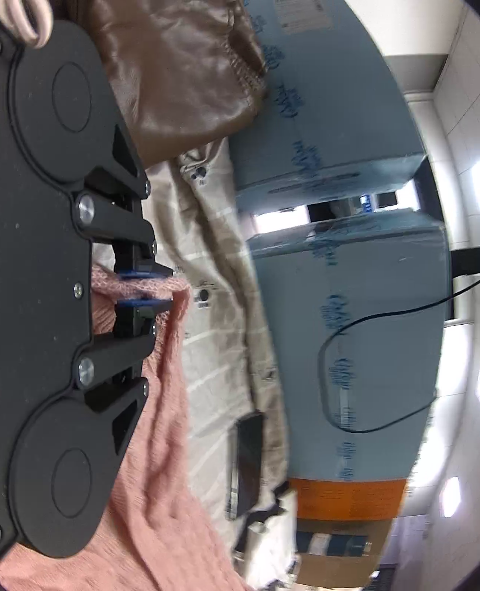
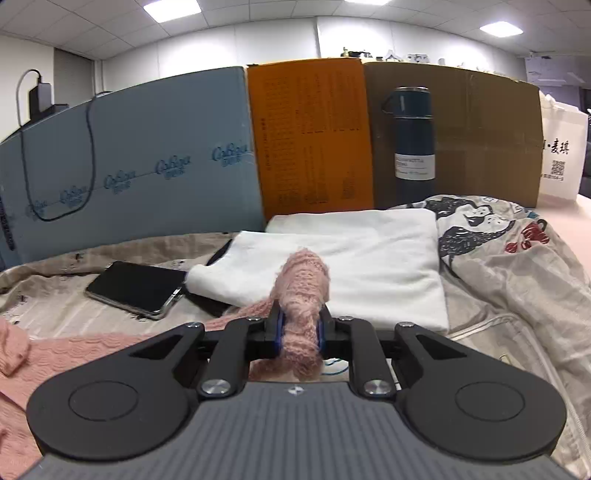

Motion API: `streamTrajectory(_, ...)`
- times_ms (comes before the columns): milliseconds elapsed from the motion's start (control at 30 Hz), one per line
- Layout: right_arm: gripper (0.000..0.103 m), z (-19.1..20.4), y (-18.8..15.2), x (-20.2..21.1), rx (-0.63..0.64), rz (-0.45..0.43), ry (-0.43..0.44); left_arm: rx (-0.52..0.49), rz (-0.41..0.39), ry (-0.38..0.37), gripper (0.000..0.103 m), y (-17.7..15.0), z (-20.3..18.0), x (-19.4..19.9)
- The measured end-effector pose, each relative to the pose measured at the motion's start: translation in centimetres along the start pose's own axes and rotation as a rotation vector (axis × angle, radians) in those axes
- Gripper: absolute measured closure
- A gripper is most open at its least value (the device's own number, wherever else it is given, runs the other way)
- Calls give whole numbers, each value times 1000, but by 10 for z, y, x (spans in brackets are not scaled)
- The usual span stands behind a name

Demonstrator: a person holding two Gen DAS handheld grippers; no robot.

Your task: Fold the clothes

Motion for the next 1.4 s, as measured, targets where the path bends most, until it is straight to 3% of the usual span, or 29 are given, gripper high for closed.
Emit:
streamTrajectory(167,80,-12,-21,-24,-67,157,-1,-55,89,5,83,-15,-5,-15)
streamTrajectory(233,65,-15,-17,-14,-97,120,7,-50,57,13,63,-13,-1,-4)
streamTrajectory(300,35,-17,-11,5,-124,60,18,-30,-1,21,45,-11,4,16)
streamTrajectory(333,31,-19,-8,18,-132,29,19,-16,-35,19,38,-11,6,29)
streamTrajectory(467,26,-28,-11,70,-141,-38,-37,18,-114,-68,28,-26,1,80)
streamTrajectory(667,26,-49,-52,114,-227,24,-133,-14,-132,-219,19,-60,-33,126)
streamTrajectory(733,28,-53,-68,116,-253,64,-152,-31,-120,-258,15,-70,-44,132)
streamTrajectory(800,59,-51,-76,117,-253,72,-139,-40,-89,-279,15,-77,-52,129)
streamTrajectory(833,67,-49,-79,117,-247,72,-126,-40,-70,-275,15,-80,-55,126)
streamTrajectory(867,84,-47,-81,117,-242,74,-119,-36,-54,-276,15,-83,-56,125)
streamTrajectory(900,93,-44,-80,118,-238,81,-121,-27,-43,-282,15,-86,-57,125)
streamTrajectory(1200,93,-27,-62,138,-155,86,-192,11,-41,-281,15,-91,-49,133)
streamTrajectory(1400,93,-37,-75,130,-163,134,-245,20,-34,-262,15,-95,-42,135)
Point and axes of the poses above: each gripper's, at about its wrist camera, not at the fingertips, and x roughly against the way its jaws point, z to its left, y to its top, the point moved 4 cm from there along -x, roughly the way its jaws point, and after that the axes turned 8 degrees about y, right-handed, at the moved point
